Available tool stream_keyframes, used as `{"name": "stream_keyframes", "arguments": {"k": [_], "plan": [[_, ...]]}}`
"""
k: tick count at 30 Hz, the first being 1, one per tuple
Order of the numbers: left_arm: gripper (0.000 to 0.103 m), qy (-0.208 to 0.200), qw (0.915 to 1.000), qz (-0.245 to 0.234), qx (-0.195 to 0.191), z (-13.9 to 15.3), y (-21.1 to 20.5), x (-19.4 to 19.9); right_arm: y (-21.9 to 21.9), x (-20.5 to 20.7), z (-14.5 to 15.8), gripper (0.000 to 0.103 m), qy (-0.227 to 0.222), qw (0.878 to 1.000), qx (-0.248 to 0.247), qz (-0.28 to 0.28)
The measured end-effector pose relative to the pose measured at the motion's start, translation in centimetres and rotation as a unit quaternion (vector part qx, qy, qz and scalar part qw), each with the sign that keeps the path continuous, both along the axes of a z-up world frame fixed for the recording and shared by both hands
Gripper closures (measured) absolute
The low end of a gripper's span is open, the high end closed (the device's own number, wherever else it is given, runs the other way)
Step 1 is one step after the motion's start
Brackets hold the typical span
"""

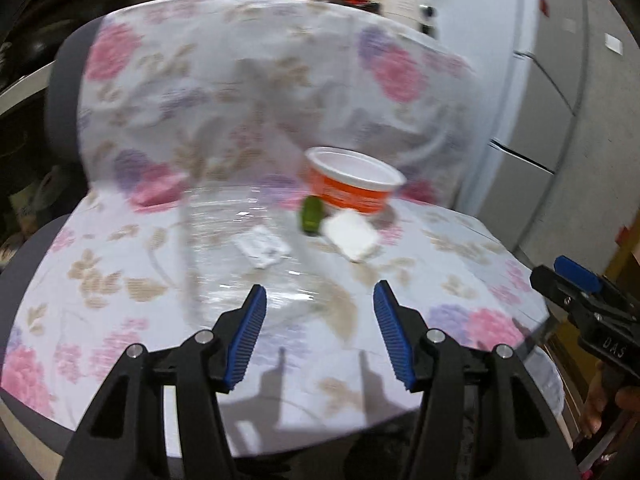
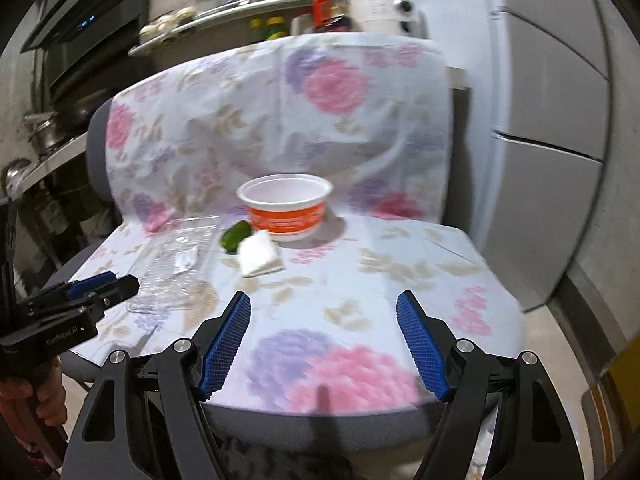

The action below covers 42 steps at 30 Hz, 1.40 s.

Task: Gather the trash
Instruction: 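Return to the chair and grasp the green cucumber with the left tool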

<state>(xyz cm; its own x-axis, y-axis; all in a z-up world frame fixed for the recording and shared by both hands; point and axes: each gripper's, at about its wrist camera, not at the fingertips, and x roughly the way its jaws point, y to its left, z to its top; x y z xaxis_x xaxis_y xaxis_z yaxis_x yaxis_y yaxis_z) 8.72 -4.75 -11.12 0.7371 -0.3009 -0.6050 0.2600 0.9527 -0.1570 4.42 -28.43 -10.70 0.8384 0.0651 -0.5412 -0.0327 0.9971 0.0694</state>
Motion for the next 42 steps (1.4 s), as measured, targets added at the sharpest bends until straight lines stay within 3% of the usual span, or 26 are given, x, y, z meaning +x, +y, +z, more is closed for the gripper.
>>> {"name": "stream_keyframes", "arguments": {"k": [9, 16, 24, 35, 39, 42], "plan": [[0.05, 0.011, 0.9999, -0.005, -0.01, 0.8, -0.2, 5.5, 2.7, 4.7, 0.6, 0.03, 0.002, 1.0, 0.0, 0.03], [0.064, 0.032, 0.999, -0.028, 0.013, -0.2, -4.5, 10.9, 0.6, 6.1, 0.3, 0.03, -0.001, 1.0, 0.002, 0.006], [0.066, 0.088, 0.995, -0.021, 0.042, -3.2, -6.9, 16.4, -2.2, 7.8, -0.3, 0.03, -0.001, 1.0, 0.018, -0.014], [0.07, 0.111, 0.9906, -0.006, 0.08, -5.8, -8.2, 19.3, -3.8, 9.7, -1.6, 0.03, 0.004, 0.999, 0.044, -0.026], [0.073, 0.097, 0.9887, -0.005, 0.114, -5.9, -9.1, 19.2, -3.7, 9.7, -1.7, 0.03, 0.006, 0.999, 0.044, -0.025], [0.074, 0.087, 0.9925, -0.001, 0.086, -5.5, -8.3, 18.9, -3.6, 9.4, -1.4, 0.03, 0.004, 0.999, 0.042, -0.025]]}}
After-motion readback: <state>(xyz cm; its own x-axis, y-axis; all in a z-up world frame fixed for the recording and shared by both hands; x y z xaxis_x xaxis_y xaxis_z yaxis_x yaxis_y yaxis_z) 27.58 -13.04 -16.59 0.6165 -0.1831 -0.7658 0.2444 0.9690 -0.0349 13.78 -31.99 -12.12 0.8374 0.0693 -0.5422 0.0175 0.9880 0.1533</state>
